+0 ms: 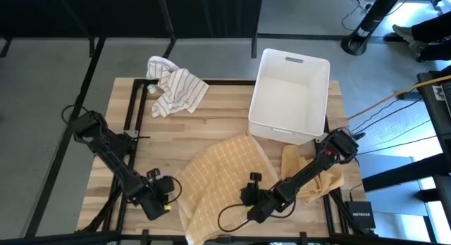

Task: Fold towel
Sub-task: Fold the yellow patterned towel

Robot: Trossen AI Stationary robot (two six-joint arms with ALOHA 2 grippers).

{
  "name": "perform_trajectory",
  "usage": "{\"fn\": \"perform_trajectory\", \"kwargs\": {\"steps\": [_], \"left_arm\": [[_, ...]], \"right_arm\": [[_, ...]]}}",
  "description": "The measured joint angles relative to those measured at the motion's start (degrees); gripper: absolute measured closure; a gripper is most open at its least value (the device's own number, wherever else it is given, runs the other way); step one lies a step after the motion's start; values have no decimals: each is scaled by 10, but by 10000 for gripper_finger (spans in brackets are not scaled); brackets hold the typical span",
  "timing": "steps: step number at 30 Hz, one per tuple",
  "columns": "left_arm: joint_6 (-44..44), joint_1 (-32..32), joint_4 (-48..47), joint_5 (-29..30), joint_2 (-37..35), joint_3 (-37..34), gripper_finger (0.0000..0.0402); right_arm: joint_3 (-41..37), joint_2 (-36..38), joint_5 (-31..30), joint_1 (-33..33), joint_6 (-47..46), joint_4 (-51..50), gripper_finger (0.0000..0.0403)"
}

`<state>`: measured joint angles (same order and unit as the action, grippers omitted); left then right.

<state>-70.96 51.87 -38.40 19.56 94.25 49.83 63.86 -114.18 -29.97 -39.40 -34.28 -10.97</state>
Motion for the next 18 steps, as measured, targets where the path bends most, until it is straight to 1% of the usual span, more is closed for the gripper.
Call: {"fn": "perform_trajectory", "kwargs": {"steps": [5, 10, 14, 18], "left_arm": [[112, -7, 18, 99, 27, 0, 270], [163, -18, 11, 196, 28, 5, 270], [232, -34, 22, 301, 27, 26, 270], [292, -67, 31, 408, 27, 34, 270]], "right_arm": [[1, -8, -3, 0, 0, 8, 269], [1, -8, -6, 0, 0, 8, 269], [1, -8, -10, 0, 0, 8, 269], [1, -8, -15, 0, 0, 7, 269]]}}
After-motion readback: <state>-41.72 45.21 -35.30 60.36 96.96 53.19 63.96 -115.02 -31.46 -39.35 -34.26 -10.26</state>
